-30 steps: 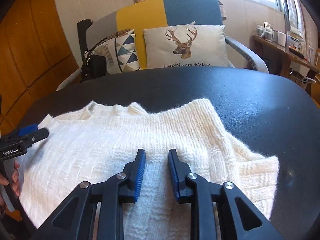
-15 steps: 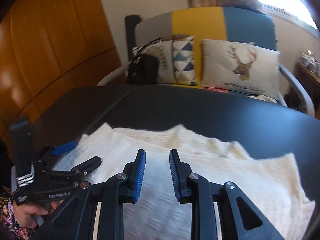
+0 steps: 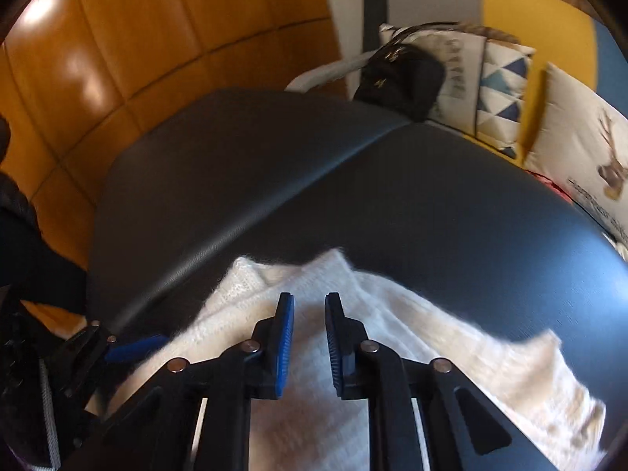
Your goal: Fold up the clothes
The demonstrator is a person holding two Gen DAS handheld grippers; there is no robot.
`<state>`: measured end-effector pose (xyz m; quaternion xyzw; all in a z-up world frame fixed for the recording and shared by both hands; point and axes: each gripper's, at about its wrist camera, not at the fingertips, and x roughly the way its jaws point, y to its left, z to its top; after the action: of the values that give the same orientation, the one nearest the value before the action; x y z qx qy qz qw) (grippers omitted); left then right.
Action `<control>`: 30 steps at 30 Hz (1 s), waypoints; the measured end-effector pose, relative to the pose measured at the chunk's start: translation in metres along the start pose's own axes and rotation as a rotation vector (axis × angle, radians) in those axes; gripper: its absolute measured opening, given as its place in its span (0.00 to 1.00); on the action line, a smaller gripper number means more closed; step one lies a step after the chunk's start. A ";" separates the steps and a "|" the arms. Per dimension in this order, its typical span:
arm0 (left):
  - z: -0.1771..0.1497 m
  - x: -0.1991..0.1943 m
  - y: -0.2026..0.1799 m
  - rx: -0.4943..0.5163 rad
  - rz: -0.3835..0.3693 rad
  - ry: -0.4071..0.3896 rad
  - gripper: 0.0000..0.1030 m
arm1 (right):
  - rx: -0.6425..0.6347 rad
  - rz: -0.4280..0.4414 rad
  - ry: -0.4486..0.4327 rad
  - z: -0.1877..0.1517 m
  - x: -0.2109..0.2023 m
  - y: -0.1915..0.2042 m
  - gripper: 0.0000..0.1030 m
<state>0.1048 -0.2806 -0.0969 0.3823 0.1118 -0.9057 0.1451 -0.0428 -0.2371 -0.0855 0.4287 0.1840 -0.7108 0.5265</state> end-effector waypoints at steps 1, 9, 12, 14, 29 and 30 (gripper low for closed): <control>-0.002 0.000 0.000 0.001 0.003 0.005 0.93 | -0.008 -0.010 0.015 0.001 0.006 0.002 0.14; -0.016 -0.003 0.003 -0.011 0.015 -0.006 0.92 | 0.041 0.002 0.015 0.002 0.025 -0.007 0.11; -0.018 -0.004 0.003 -0.013 0.015 -0.012 0.92 | 0.042 0.000 -0.005 -0.002 0.026 -0.007 0.12; -0.019 -0.004 0.005 -0.020 0.006 -0.009 0.92 | 0.050 0.004 -0.006 -0.002 0.025 -0.007 0.12; 0.019 -0.003 0.005 0.122 0.135 0.003 0.93 | 0.301 -0.111 -0.042 -0.094 -0.090 -0.049 0.26; 0.020 -0.003 0.005 0.127 0.141 0.001 0.93 | 0.312 -0.124 -0.045 -0.106 -0.099 -0.053 0.26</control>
<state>0.0952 -0.2911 -0.0814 0.3982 0.0272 -0.8982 0.1840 -0.0390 -0.0832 -0.0757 0.4770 0.0858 -0.7713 0.4126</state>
